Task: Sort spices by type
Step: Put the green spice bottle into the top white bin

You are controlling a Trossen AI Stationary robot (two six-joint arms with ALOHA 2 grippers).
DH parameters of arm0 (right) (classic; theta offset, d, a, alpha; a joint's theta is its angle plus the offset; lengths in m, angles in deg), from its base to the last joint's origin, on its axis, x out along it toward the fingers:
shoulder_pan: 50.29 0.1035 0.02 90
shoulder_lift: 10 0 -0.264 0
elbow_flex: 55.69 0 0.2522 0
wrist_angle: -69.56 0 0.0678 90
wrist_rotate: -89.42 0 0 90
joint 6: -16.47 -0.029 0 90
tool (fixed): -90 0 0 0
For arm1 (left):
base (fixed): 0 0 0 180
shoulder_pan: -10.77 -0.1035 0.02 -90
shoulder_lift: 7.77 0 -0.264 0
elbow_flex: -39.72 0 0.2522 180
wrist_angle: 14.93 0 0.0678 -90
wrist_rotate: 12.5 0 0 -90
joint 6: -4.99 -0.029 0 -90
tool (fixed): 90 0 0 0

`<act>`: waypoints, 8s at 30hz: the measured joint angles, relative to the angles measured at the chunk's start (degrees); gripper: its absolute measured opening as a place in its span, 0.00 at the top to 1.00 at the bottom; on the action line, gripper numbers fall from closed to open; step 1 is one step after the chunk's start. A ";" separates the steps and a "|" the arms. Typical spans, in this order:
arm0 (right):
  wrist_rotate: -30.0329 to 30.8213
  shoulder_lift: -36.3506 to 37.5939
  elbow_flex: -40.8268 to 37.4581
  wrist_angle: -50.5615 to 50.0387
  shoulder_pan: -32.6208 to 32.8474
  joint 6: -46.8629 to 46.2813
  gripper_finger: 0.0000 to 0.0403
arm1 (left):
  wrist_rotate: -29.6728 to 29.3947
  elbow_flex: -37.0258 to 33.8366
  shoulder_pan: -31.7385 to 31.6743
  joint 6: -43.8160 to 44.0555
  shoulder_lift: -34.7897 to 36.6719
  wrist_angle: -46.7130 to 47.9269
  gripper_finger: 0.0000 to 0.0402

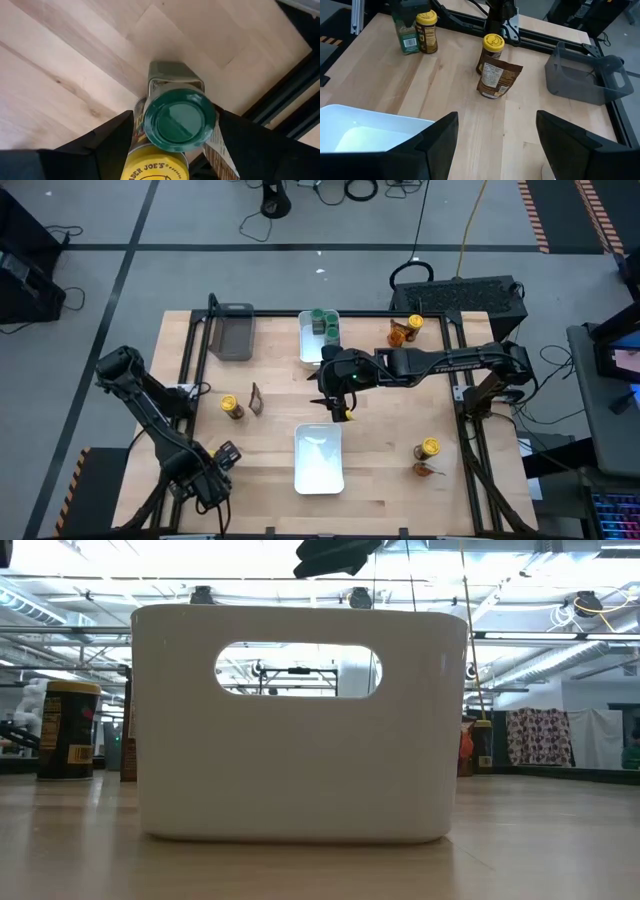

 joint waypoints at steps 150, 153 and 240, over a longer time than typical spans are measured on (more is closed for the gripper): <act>-1.70 1.79 -15.15 5.66 -11.19 -12.15 0.38 | -6.25 -44.43 -58.00 1.51 36.74 -78.88 0.20; -1.69 -3.79 -7.98 -0.41 -11.19 -11.16 0.38 | -6.34 -45.62 -57.27 0.22 36.76 -81.20 0.20; -3.41 -11.80 6.93 -3.33 -12.62 -5.00 0.53 | -6.50 -45.63 -56.52 -2.92 36.73 -80.24 0.20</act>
